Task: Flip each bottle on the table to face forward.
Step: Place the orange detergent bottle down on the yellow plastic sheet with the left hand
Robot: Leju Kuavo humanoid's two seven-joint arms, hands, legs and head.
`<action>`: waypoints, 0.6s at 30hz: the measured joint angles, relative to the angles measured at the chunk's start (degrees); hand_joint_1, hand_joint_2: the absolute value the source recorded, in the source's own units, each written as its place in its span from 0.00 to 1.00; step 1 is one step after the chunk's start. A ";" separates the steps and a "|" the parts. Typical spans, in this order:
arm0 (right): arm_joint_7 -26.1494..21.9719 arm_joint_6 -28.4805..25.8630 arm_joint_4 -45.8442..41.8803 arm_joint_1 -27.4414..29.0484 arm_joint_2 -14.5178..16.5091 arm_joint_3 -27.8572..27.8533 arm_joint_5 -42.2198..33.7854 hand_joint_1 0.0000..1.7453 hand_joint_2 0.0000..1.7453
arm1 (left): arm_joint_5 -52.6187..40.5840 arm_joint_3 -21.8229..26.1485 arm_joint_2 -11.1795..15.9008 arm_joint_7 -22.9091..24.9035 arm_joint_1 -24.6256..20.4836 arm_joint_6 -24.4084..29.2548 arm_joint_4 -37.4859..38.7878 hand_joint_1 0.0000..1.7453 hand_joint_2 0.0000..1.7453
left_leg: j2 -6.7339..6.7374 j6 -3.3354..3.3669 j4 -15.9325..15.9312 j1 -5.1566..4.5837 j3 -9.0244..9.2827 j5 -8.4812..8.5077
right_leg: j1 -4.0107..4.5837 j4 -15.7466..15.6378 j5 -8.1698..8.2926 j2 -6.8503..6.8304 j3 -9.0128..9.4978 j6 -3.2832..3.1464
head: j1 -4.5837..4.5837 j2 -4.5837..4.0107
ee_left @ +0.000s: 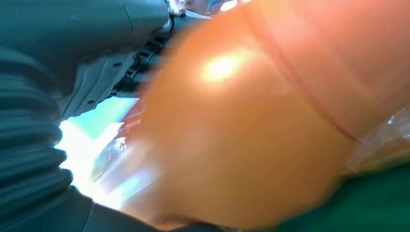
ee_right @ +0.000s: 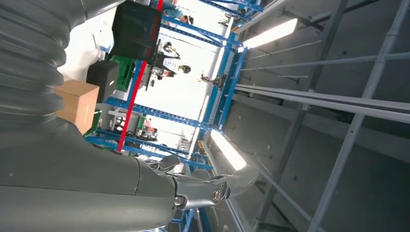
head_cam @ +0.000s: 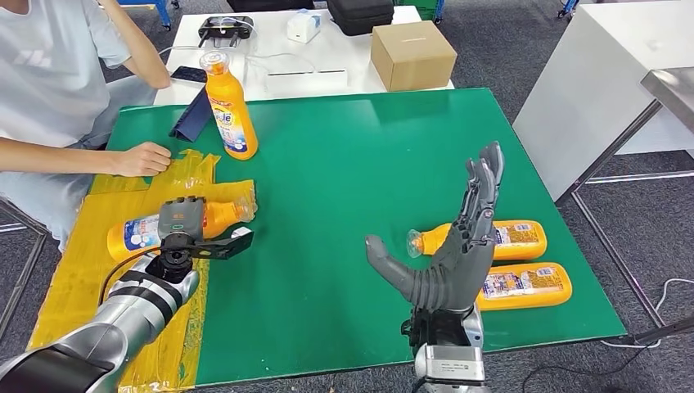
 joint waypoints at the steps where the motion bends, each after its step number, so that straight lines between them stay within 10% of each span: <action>1: 0.09 0.08 0.13 -0.02 0.00 0.00 -0.02 0.00 1.00 | 0.00 0.36 -0.02 -0.20 -0.01 0.16 0.14 0.00 1.00 | 0.00 0.00 0.00 0.00 0.01 0.00 | 0.00 0.00 0.00 0.00 0.01 0.00 | 0.00 0.00; 11: 0.60 0.53 1.17 -0.02 0.00 0.00 0.39 0.00 1.00 | 3.35 5.21 -1.43 -6.87 0.84 5.97 0.36 0.00 1.00 | -0.01 0.00 0.00 0.00 0.05 0.01 | 0.00 0.00 0.00 0.00 0.03 0.00 | 0.00 0.00; 18: 2.04 2.79 1.48 1.30 -0.64 -0.05 2.94 0.00 1.00 | 15.62 10.23 -2.85 -23.34 6.81 12.46 -9.58 0.00 1.00 | 0.03 -0.01 0.00 -0.03 0.03 -0.03 | -0.04 -0.01 0.00 0.02 0.00 0.01 | -0.01 0.00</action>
